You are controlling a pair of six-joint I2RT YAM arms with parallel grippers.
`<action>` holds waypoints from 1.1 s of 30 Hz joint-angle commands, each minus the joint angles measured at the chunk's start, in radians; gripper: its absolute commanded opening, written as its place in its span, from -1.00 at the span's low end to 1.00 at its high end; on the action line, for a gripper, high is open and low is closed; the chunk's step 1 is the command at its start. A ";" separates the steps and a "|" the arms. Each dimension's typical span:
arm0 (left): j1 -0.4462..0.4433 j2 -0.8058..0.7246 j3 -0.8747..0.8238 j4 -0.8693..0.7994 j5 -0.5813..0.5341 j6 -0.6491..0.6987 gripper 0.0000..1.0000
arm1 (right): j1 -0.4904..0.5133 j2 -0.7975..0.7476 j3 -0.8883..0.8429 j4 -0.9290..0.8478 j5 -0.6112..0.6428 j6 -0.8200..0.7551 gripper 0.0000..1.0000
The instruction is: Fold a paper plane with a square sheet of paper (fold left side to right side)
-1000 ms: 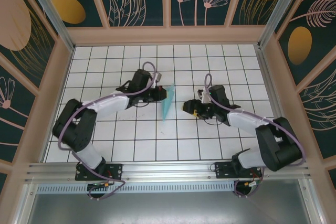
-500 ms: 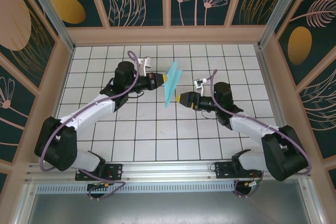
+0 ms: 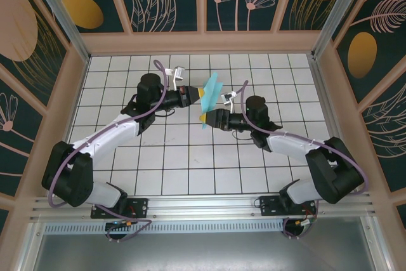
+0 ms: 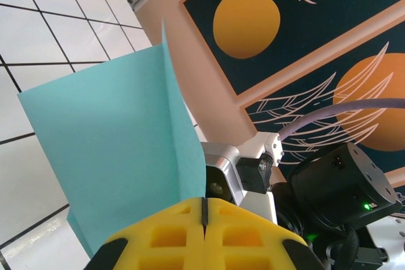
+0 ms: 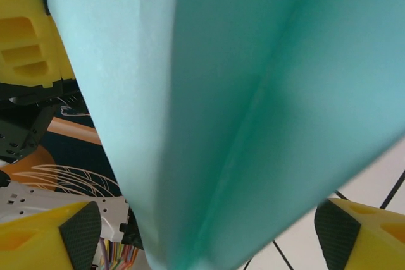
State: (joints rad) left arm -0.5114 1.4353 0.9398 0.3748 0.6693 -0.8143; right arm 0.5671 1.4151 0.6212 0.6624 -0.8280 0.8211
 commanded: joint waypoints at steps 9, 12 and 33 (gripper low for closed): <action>0.004 0.039 -0.035 0.084 0.024 -0.040 -1.00 | 0.023 0.018 0.056 0.033 -0.007 -0.015 0.37; 0.004 0.052 -0.040 0.084 0.022 -0.040 -1.00 | 0.025 0.016 0.061 0.025 -0.007 -0.017 0.25; 0.004 0.054 -0.027 0.006 -0.034 0.021 -0.42 | 0.024 0.011 0.052 -0.080 0.014 -0.049 -0.38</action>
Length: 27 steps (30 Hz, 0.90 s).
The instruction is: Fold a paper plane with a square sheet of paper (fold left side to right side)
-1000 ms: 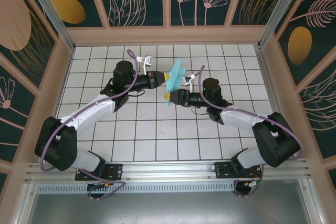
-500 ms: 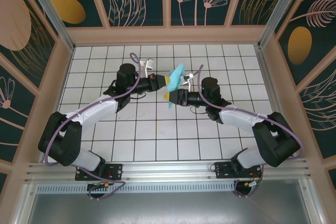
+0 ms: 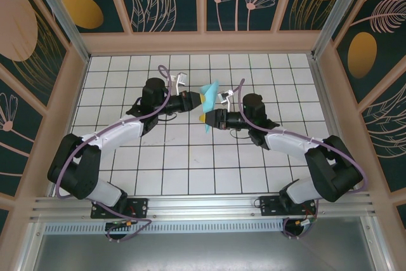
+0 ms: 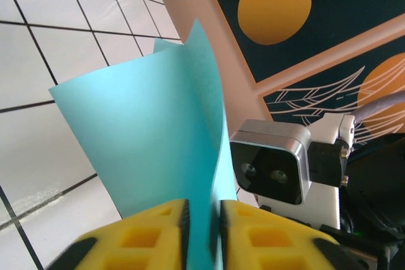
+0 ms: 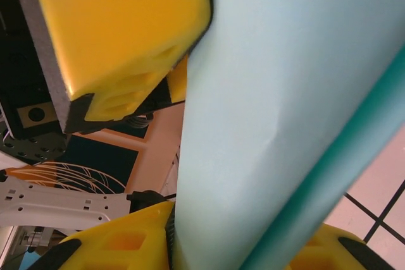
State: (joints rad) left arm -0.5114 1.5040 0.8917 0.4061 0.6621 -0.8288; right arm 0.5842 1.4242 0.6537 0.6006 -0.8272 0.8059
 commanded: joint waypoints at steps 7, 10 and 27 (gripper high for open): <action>0.012 -0.077 0.014 -0.114 -0.129 0.059 0.28 | 0.007 -0.005 0.013 -0.033 0.003 -0.058 -0.40; 0.027 -0.089 -0.028 -0.038 -0.087 -0.006 0.48 | 0.006 -0.022 0.002 -0.044 0.000 -0.084 -0.40; 0.023 0.056 -0.062 0.246 0.123 -0.156 0.38 | 0.020 0.006 0.007 -0.007 -0.056 -0.099 -0.40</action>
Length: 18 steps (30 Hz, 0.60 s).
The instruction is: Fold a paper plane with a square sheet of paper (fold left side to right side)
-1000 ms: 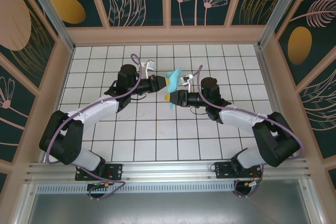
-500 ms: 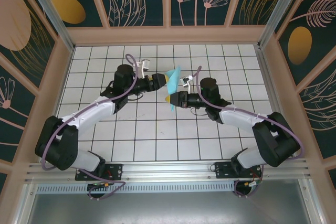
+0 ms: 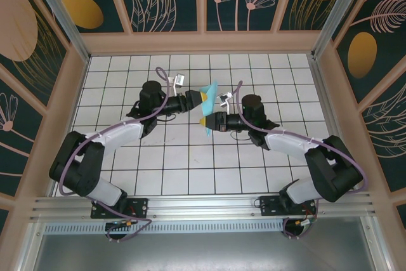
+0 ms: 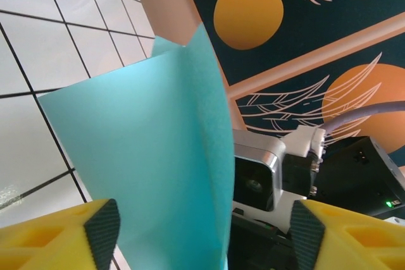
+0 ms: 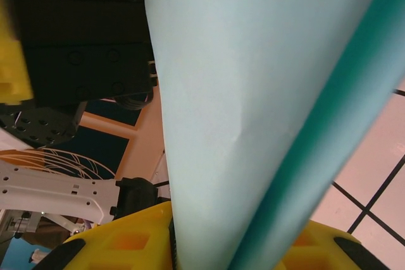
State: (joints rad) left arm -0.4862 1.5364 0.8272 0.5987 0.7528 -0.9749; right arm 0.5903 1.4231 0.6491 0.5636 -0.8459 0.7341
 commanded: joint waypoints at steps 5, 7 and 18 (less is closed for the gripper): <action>-0.006 0.039 0.007 0.070 0.047 -0.018 0.03 | 0.016 0.018 0.019 0.021 -0.039 -0.032 -0.40; -0.006 0.040 0.012 0.056 0.045 -0.012 -0.16 | 0.015 0.022 0.020 0.018 -0.036 -0.034 -0.40; -0.001 -0.050 0.015 -0.125 -0.067 0.095 0.15 | -0.038 -0.025 -0.034 0.019 -0.061 -0.039 -0.46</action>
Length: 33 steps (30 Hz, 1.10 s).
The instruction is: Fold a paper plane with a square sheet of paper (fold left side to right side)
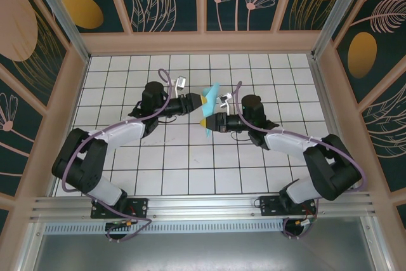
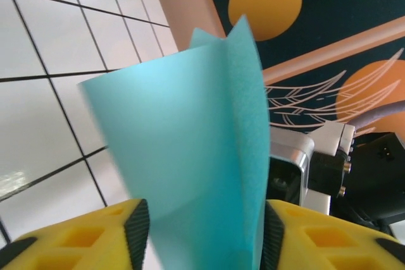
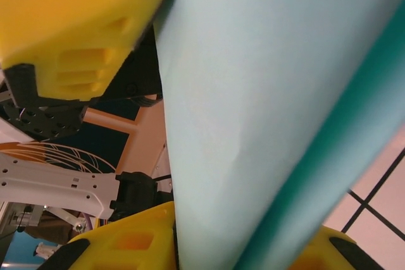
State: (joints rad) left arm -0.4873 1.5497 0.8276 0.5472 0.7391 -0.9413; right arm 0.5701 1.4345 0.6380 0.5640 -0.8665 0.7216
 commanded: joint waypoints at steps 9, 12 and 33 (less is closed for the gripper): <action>0.002 -0.079 -0.039 0.069 0.044 -0.004 0.64 | -0.057 -0.057 -0.047 0.090 -0.144 -0.035 -0.48; -0.006 -0.059 -0.035 0.084 0.063 -0.003 0.67 | -0.044 -0.054 -0.037 0.110 -0.154 -0.028 -0.48; -0.040 0.004 -0.007 0.054 0.037 0.005 -0.50 | -0.013 0.001 -0.042 0.129 -0.168 -0.024 -0.41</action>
State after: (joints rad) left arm -0.5259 1.5536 0.8043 0.6121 0.7879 -0.9604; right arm 0.5636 1.4235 0.6064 0.6369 -1.0023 0.7124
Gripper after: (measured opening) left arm 0.264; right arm 0.288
